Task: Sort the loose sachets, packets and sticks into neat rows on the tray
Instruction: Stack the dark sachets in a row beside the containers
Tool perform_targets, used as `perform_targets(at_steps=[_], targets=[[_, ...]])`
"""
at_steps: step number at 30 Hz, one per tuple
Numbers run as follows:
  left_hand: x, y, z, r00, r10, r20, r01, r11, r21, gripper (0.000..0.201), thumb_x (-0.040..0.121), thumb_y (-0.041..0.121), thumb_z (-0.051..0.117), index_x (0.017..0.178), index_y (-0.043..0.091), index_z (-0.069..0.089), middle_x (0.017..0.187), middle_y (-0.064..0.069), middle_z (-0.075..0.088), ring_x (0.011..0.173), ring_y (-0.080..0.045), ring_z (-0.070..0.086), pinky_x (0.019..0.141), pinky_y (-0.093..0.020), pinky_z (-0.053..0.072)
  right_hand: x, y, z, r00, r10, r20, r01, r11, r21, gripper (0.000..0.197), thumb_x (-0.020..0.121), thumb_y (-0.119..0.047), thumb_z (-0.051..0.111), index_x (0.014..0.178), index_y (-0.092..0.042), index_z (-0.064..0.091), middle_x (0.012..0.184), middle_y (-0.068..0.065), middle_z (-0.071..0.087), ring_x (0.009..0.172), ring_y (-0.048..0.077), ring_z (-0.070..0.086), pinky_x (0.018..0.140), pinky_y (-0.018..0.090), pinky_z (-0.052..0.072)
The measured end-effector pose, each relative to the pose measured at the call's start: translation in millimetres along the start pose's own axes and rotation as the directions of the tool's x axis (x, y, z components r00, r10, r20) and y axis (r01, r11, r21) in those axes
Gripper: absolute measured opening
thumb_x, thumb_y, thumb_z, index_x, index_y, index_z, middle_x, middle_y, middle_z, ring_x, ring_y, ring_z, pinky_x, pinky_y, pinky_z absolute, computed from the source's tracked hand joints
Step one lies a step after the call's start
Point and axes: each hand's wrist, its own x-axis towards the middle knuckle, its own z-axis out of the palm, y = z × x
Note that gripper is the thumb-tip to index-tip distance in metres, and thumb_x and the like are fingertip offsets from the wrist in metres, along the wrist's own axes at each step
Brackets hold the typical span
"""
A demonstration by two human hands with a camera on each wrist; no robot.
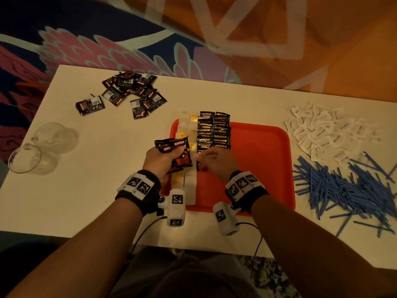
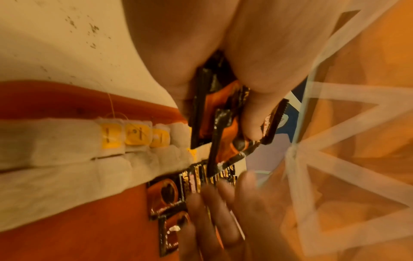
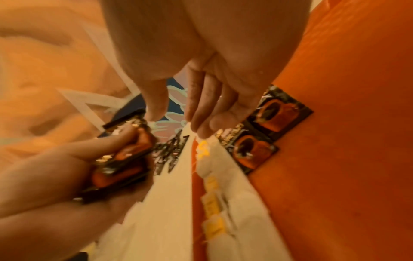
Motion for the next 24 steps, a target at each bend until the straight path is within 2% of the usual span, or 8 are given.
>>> perform_targets(at_steps=[2, 4, 7, 10, 13, 18, 21, 24], targets=[[-2.7, 1.7, 10.0, 1.0, 0.021, 0.014, -0.022, 0.999, 0.037, 0.02, 0.082, 0.011, 0.078, 0.101, 0.012, 0.074, 0.097, -0.011, 0.076, 0.093, -0.029, 0.073, 0.088, -0.053, 0.058, -4.9, -12.2, 3.2, 0.997, -0.028, 0.072, 0.021, 0.995, 0.1, 0.031, 0.077, -0.041, 0.079, 0.094, -0.017, 0.068, 0.098, -0.002, 0.07, 0.089, 0.015, 0.068, 0.073, 0.031, 0.058], [-4.3, 3.6, 18.0, 0.999, 0.034, 0.04, -0.035, 0.999, 0.028, 0.019, 0.081, 0.012, 0.08, 0.1, 0.012, 0.075, 0.098, -0.012, 0.076, 0.094, -0.031, 0.073, 0.089, -0.055, 0.057, -8.4, -20.6, 3.0, 0.992, -0.102, 0.07, 0.095, 0.991, 0.091, 0.018, 0.081, -0.024, 0.079, 0.09, -0.014, 0.067, 0.091, 0.003, 0.071, 0.082, 0.018, 0.069, 0.068, 0.032, 0.058], [-4.5, 8.6, 23.1, 0.997, 0.032, 0.065, -0.029, 0.998, -0.048, 0.027, 0.08, 0.019, 0.08, 0.105, 0.011, 0.073, 0.103, -0.014, 0.075, 0.1, -0.032, 0.071, 0.092, -0.054, 0.055, -8.6, -21.8, -1.9, 0.99, -0.135, 0.027, 0.134, 0.991, 0.028, 0.014, 0.079, -0.018, 0.079, 0.09, -0.014, 0.072, 0.092, 0.005, 0.072, 0.086, 0.018, 0.069, 0.079, 0.039, 0.058], [-2.2, 9.8, 24.7, 0.998, 0.016, 0.054, -0.014, 0.999, -0.042, 0.015, 0.084, 0.014, 0.076, 0.099, 0.01, 0.073, 0.099, -0.016, 0.075, 0.098, -0.036, 0.071, 0.09, -0.054, 0.056, -8.8, -17.0, -5.9, 0.992, -0.12, 0.032, 0.119, 0.993, 0.022, 0.021, 0.077, -0.019, 0.081, 0.097, -0.015, 0.076, 0.095, 0.003, 0.074, 0.09, 0.015, 0.068, 0.084, 0.038, 0.057], [-2.2, 8.7, 26.0, 1.0, -0.021, 0.01, 0.021, 0.999, -0.029, 0.008, 0.085, 0.011, 0.073, 0.092, 0.011, 0.073, 0.092, -0.015, 0.075, 0.094, -0.037, 0.072, 0.087, -0.055, 0.057, -13.1, -16.0, -7.8, 0.987, -0.158, 0.033, 0.158, 0.987, -0.002, 0.019, 0.077, -0.018, 0.081, 0.095, -0.015, 0.077, 0.092, 0.001, 0.074, 0.086, 0.013, 0.069, 0.081, 0.032, 0.057], [-4.6, 6.0, 26.7, 0.998, -0.006, 0.06, 0.008, 0.999, -0.033, 0.024, 0.085, 0.016, 0.076, 0.107, 0.008, 0.071, 0.104, -0.017, 0.074, 0.097, -0.036, 0.071, 0.083, -0.053, 0.058, -12.9, -8.4, -15.3, 0.992, -0.115, 0.043, 0.117, 0.992, -0.054, 0.019, 0.078, -0.019, 0.08, 0.097, -0.018, 0.076, 0.092, -0.003, 0.073, 0.084, 0.007, 0.067, 0.074, 0.021, 0.053], [-3.7, 2.3, 31.3, 0.995, -0.046, 0.089, 0.047, 0.999, -0.014, 0.032, 0.085, 0.013, 0.075, 0.115, 0.003, 0.068, 0.105, -0.02, 0.073, 0.095, -0.037, 0.071, 0.075, -0.046, 0.057, -12.0, -3.6, -17.3, 0.996, -0.087, 0.023, 0.088, 0.994, -0.065, 0.026, 0.077, -0.017, 0.082, 0.102, -0.015, 0.075, 0.091, -0.007, 0.072, 0.077, -0.002, 0.062, 0.063, 0.005, 0.044], [-2.9, -2.6, 37.1, 0.992, -0.053, 0.112, 0.046, 0.997, 0.061, 0.029, 0.087, 0.011, 0.073, 0.115, 0.006, 0.068, 0.103, -0.017, 0.074, 0.091, -0.032, 0.071, 0.069, -0.039, 0.055, -14.1, 0.6, -21.3, 0.993, -0.112, 0.032, 0.115, 0.984, -0.139, 0.019, 0.078, -0.019, 0.081, 0.097, -0.018, 0.076, 0.079, -0.017, 0.063, 0.071, -0.007, 0.055, 0.057, 0.003, 0.039]])
